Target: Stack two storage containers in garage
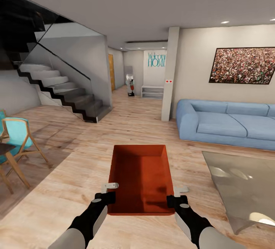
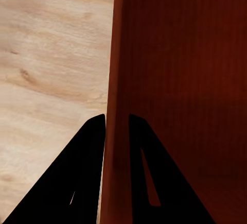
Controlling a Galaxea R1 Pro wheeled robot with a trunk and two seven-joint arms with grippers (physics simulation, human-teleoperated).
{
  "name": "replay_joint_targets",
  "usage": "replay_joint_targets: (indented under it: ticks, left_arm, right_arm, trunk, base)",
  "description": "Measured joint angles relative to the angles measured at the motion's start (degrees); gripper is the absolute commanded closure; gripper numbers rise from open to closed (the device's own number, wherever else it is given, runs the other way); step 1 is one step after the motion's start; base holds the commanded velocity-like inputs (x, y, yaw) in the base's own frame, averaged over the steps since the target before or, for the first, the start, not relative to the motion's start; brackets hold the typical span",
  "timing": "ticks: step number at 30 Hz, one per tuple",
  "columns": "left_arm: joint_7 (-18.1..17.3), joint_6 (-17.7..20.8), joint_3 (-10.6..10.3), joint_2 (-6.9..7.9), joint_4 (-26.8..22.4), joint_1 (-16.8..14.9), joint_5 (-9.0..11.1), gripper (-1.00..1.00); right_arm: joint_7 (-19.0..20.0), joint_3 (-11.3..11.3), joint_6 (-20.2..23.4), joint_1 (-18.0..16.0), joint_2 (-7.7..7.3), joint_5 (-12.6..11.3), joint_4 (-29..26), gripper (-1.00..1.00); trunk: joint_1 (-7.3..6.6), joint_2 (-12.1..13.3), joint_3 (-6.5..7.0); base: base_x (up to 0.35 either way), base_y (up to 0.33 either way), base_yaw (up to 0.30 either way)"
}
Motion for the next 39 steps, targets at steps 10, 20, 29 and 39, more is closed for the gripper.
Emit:
replay_joint_targets:
  ticks: [10, 20, 29, 39]
  left_arm:
    - [-0.2, -0.2, 0.4, -0.06, 0.5, 0.0, -0.2, 1.0]
    - [0.0, -0.2, 0.1, -0.04, 0.3, 0.0, 0.0, 1.0]
    - [-0.1, -0.2, 0.3, -0.08, 0.5, 0.0, -0.2, 1.0]
    - [-0.1, -0.2, 0.3, -0.09, 0.5, 0.0, -0.2, 1.0]
  right_arm:
    - [0.0, 0.5, 0.0, 0.0, -0.06, -0.6, 0.2, 1.0]
    - [0.0, 0.3, 0.0, 0.0, -0.07, -0.4, 0.1, 1.0]
    - [0.0, 0.4, 0.0, 0.0, -0.08, -0.6, 0.2, 1.0]
    - [0.0, 0.4, -0.1, 0.0, -0.09, -0.6, 0.2, 1.0]
  trunk:
    - [0.0, 0.0, 0.0]
    - [0.0, 0.0, 0.0]
    - [-0.03, 0.0, 0.0]
    - [-0.03, 0.0, 0.0]
  base:
    - [0.0, 0.0, 0.269]
    - [0.003, 0.0, 0.202]
    - [0.259, 0.0, 0.009]
    - [0.322, 0.0, 0.0]
